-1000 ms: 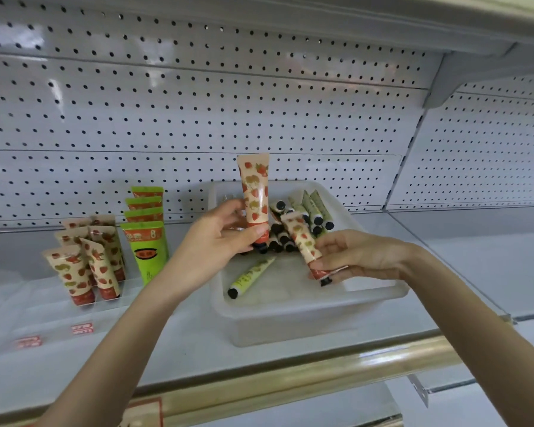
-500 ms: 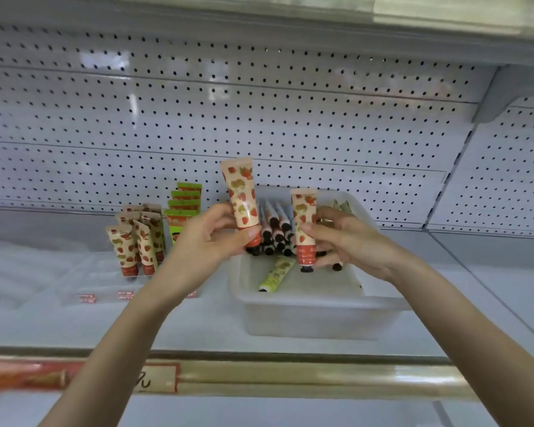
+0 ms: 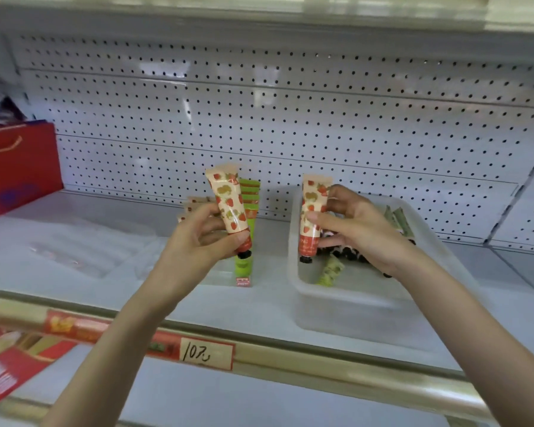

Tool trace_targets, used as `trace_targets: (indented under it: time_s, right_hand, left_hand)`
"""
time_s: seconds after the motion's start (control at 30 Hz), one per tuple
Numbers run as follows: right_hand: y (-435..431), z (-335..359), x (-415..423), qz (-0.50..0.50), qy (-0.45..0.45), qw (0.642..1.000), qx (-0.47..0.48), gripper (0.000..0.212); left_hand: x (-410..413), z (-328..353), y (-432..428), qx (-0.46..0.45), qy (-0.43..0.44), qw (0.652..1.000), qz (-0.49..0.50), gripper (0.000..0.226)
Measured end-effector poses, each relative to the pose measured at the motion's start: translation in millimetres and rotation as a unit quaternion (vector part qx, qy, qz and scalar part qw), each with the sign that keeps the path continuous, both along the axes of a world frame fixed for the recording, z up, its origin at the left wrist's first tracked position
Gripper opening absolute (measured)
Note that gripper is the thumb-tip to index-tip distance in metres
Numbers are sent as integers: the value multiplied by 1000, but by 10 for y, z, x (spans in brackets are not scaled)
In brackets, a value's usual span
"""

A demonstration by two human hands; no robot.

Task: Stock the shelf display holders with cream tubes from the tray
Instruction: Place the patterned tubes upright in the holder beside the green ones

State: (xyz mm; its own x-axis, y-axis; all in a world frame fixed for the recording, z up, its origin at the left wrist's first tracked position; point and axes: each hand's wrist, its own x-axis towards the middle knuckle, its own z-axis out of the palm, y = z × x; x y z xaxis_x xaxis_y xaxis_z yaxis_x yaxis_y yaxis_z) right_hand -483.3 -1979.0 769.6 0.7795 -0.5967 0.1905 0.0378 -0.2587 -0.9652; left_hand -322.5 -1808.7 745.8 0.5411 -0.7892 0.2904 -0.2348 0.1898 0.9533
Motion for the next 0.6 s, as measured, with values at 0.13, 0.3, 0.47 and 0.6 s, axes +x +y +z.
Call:
trace_targets:
  time_s: [0.13,0.3,0.47,0.6]
  right_hand:
    - [212,51,279,-18,-24,1000,7,31]
    - [601,116,782,-12,-29,999,-17,29]
    - [933,155,1225,-33,-5,994,-101,17]
    - [1053,7,1558,-71,31,985,-157,22]
  left_hand:
    - [331,22,271,19,-4,1000,9,26]
    - [877,44,670,20,12,1000,8,26]
    - [1296,13,931,26,10,1000,-8,27]
    - [1542,-21,1062,29,16,999,-29,28]
